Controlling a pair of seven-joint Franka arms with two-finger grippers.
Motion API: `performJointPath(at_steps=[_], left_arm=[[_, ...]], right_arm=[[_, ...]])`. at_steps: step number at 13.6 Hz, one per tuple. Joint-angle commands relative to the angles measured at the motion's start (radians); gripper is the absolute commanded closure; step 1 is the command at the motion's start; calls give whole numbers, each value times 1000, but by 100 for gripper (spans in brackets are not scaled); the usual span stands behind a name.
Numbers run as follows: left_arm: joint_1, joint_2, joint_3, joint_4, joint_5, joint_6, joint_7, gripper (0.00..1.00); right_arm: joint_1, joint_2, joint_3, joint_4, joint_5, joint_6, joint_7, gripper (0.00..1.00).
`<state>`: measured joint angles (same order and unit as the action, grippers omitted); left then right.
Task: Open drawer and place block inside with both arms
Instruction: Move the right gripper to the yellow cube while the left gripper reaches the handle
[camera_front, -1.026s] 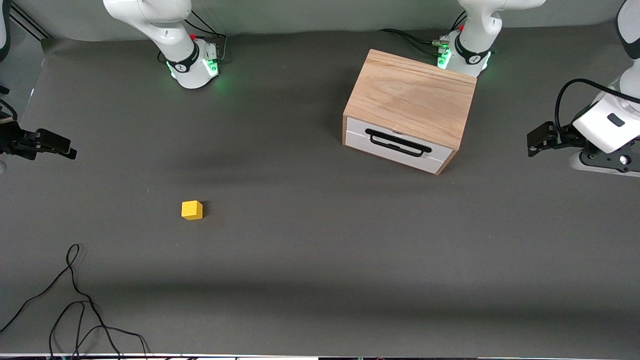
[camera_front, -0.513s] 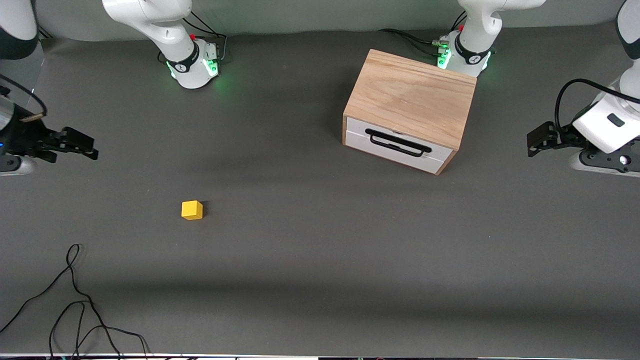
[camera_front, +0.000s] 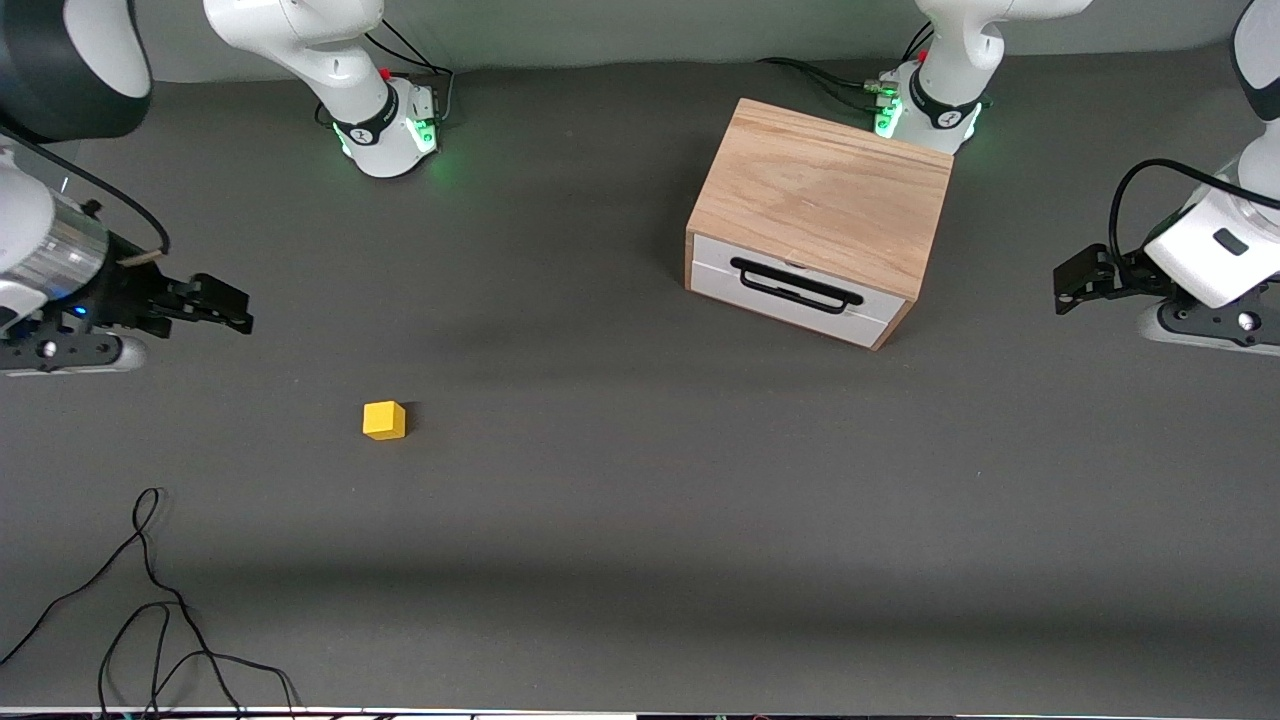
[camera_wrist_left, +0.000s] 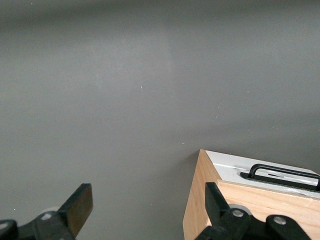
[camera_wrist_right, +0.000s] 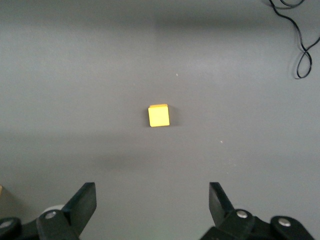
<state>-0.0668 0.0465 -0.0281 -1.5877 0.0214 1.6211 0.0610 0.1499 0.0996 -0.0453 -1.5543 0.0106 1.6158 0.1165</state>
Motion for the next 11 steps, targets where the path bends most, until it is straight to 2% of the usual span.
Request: performJointPath(at_steps=[1,4,10,11], left_arm=[[2,4,-1,11,-8,-9,-10,0],[1,4,-3,12,-8,-9,-13,0],[-1,4,-4,11,-8,-9,-10,1],[-2,4,-6,11,-8,-7,-10,8]], right_arm=[[37,55,-7,31,14,35,46,0],[51,110,-7,2,14,102,45,0],[48,150,-13,-258,15,447,45,0],[48,150,-15,-304,15,491,45,0]])
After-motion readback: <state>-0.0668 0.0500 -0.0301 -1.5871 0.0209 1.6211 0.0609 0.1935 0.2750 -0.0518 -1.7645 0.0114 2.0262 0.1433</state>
